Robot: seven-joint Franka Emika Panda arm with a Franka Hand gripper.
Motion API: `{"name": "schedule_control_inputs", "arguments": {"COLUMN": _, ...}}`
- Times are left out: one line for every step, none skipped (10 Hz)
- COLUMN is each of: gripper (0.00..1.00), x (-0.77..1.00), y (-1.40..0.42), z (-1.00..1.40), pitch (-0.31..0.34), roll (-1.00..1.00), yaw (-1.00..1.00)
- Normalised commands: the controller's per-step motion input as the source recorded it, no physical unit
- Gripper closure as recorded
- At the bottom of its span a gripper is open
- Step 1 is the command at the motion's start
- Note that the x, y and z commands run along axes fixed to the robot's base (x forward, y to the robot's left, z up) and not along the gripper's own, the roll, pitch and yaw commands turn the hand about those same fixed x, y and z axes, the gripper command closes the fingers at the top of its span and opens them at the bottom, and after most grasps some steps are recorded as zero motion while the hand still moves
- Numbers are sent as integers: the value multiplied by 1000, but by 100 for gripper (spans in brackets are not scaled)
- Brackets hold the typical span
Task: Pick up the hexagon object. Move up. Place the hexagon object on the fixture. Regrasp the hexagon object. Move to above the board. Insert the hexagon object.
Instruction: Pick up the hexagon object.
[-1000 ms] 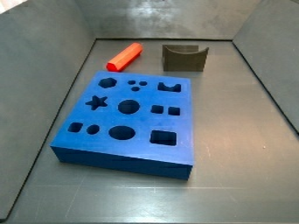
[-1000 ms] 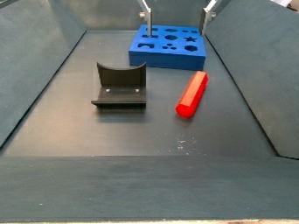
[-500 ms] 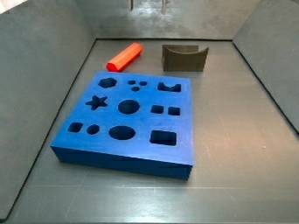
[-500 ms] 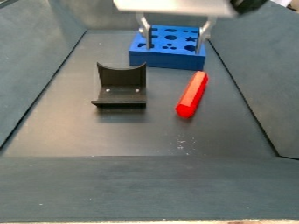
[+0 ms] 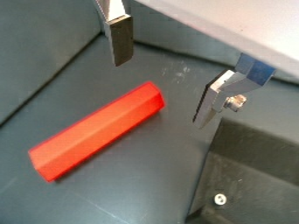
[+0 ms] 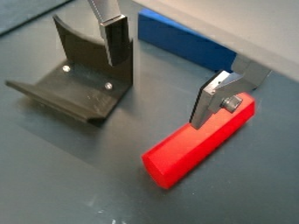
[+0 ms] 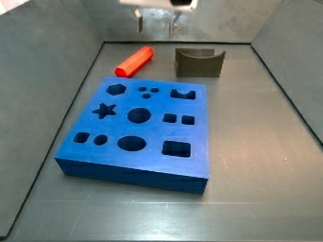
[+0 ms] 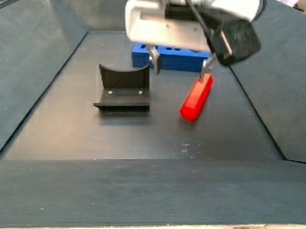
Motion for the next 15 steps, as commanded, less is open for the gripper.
{"name": "schedule_control_inputs", "arguments": {"gripper": 0, "x": -249, "y": 177, "z": -1000, "pitch": -120, "roll": 0, "yaw": 186}}
{"name": "schedule_control_inputs", "arguments": {"gripper": 0, "x": -323, "y": 214, "z": -1000, "pitch": -84, "roll": 0, "yaw": 303}}
{"name": "schedule_control_inputs", "arguments": {"gripper": 0, "x": -437, "y": 103, "z": -926, "pitch": -119, "roll": 0, "yaw": 331}}
{"name": "schedule_control_inputs", "arguments": {"gripper": 0, "x": 0, "y": 3, "z": 0, "pitch": 0, "roll": -4, "yaw": -49}}
{"name": "schedule_control_inputs", "arguments": {"gripper": 0, "x": 0, "y": 0, "z": -63, "pitch": 0, "roll": 0, "yaw": 0}}
{"name": "schedule_control_inputs", "arguments": {"gripper": 0, "x": -371, "y": 0, "z": -903, "pitch": -181, "roll": 6, "yaw": 129}}
{"name": "schedule_control_inputs", "arguments": {"gripper": 0, "x": -343, "y": 0, "z": -757, "pitch": -231, "roll": -20, "yaw": 189}}
{"name": "schedule_control_inputs", "arguments": {"gripper": 0, "x": 0, "y": 0, "z": 0, "pitch": 0, "roll": -9, "yaw": 0}}
{"name": "schedule_control_inputs", "arguments": {"gripper": 0, "x": 0, "y": 0, "z": -100, "pitch": 0, "roll": 0, "yaw": 0}}
{"name": "schedule_control_inputs", "arguments": {"gripper": 0, "x": -320, "y": 211, "z": -743, "pitch": -221, "roll": -20, "yaw": 177}}
{"name": "schedule_control_inputs", "arguments": {"gripper": 0, "x": -226, "y": 100, "z": -477, "pitch": -164, "roll": -39, "yaw": 111}}
{"name": "schedule_control_inputs", "arguments": {"gripper": 0, "x": 0, "y": 0, "z": 0, "pitch": -10, "roll": 0, "yaw": 0}}
{"name": "schedule_control_inputs", "arguments": {"gripper": 100, "x": 0, "y": 0, "z": 0, "pitch": 0, "roll": 0, "yaw": 0}}
{"name": "schedule_control_inputs", "arguments": {"gripper": 100, "x": 0, "y": -9, "z": 0, "pitch": 0, "roll": 10, "yaw": 0}}
{"name": "schedule_control_inputs", "arguments": {"gripper": 100, "x": 0, "y": 0, "z": 0, "pitch": 0, "roll": 0, "yaw": 0}}
